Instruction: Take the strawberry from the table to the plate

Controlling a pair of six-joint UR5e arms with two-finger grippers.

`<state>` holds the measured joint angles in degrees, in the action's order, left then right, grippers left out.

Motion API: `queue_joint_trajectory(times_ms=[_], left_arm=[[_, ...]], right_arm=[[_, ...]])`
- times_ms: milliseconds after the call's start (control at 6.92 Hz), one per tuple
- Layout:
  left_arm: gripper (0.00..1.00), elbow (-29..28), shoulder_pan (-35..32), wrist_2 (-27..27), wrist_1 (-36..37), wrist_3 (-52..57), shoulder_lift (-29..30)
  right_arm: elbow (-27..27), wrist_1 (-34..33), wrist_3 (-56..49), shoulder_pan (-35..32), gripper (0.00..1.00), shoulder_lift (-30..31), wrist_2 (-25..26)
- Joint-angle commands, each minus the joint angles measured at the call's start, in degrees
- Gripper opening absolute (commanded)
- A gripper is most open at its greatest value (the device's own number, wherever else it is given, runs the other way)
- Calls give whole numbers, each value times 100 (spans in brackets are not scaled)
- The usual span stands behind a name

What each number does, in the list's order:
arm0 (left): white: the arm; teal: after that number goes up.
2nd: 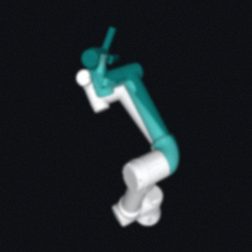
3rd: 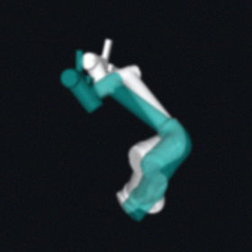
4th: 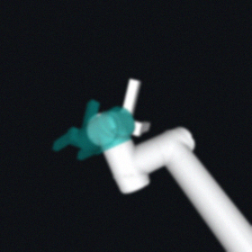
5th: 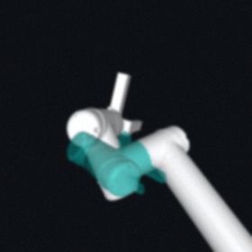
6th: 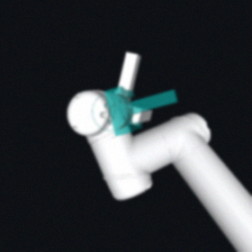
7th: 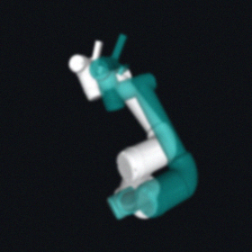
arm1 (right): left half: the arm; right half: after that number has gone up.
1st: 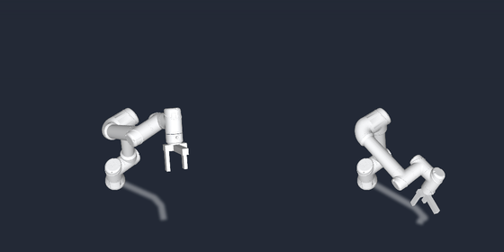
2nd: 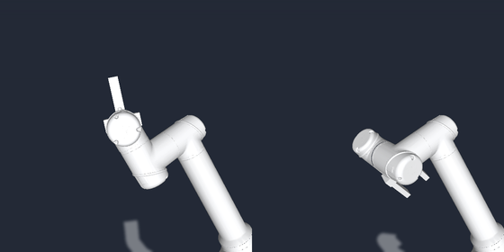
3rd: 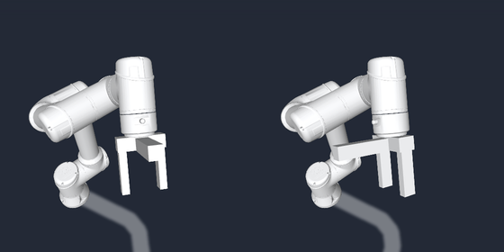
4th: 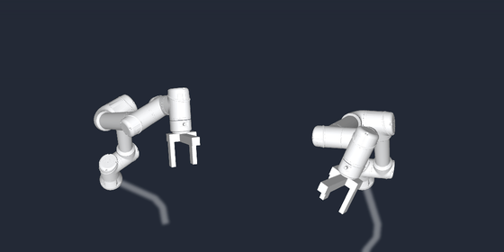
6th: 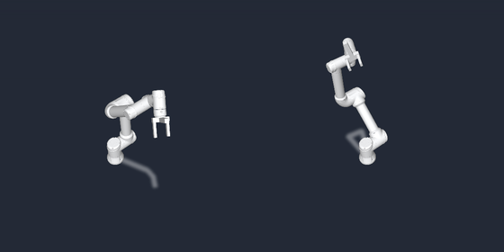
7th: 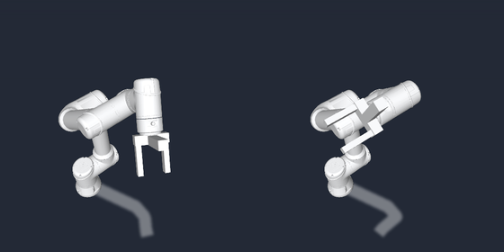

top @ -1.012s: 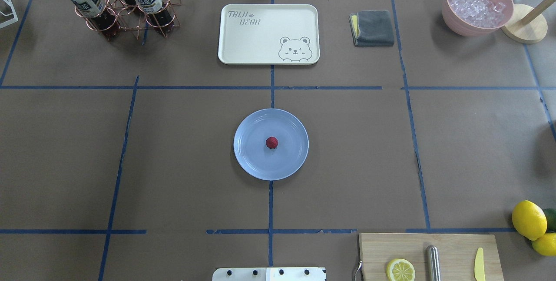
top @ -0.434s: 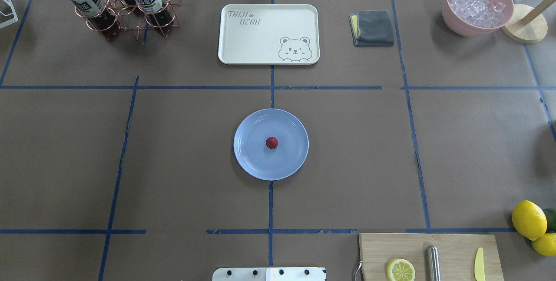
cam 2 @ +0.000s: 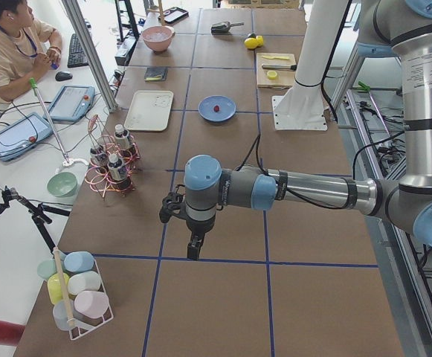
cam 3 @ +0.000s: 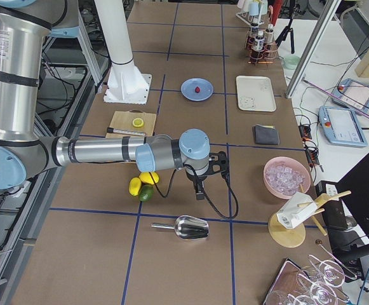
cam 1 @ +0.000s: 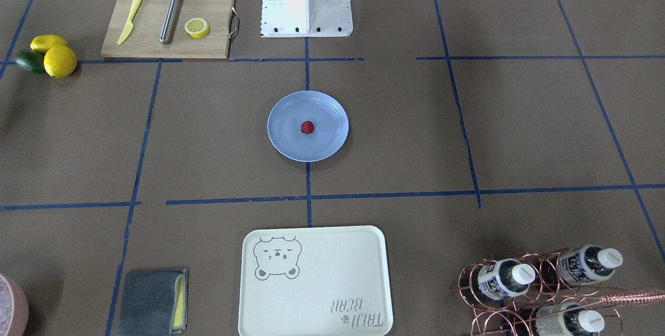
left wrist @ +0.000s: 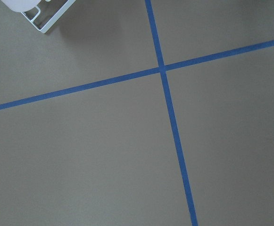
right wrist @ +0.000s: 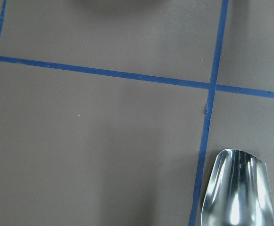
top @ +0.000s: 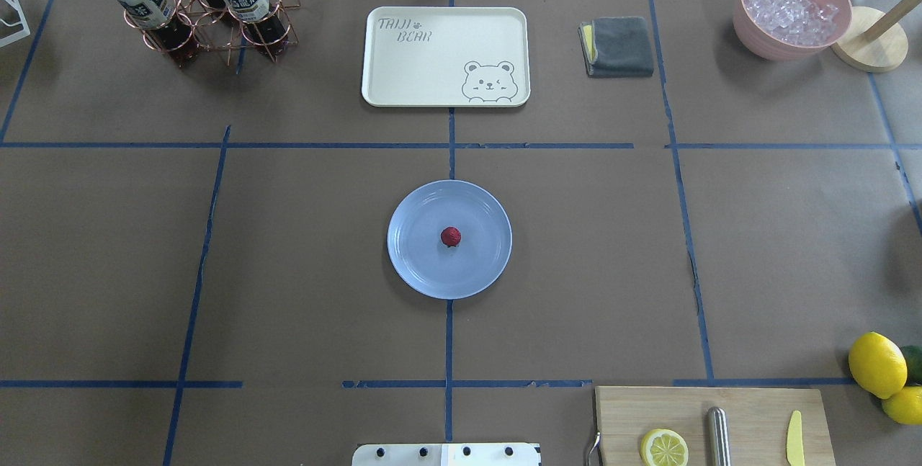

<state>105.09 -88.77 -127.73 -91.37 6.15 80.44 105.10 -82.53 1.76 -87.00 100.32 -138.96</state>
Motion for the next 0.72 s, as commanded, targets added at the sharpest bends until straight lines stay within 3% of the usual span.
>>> queue_joint_trajectory(times_ms=[0, 578], left_arm=[[100, -33, 0, -7, -3, 0, 7], [100, 19, 18, -6, 49, -17, 147]], right_arm=[[55, 70, -254, -1, 100, 75, 325], [-7, -18, -686, -10, 100, 110, 221]])
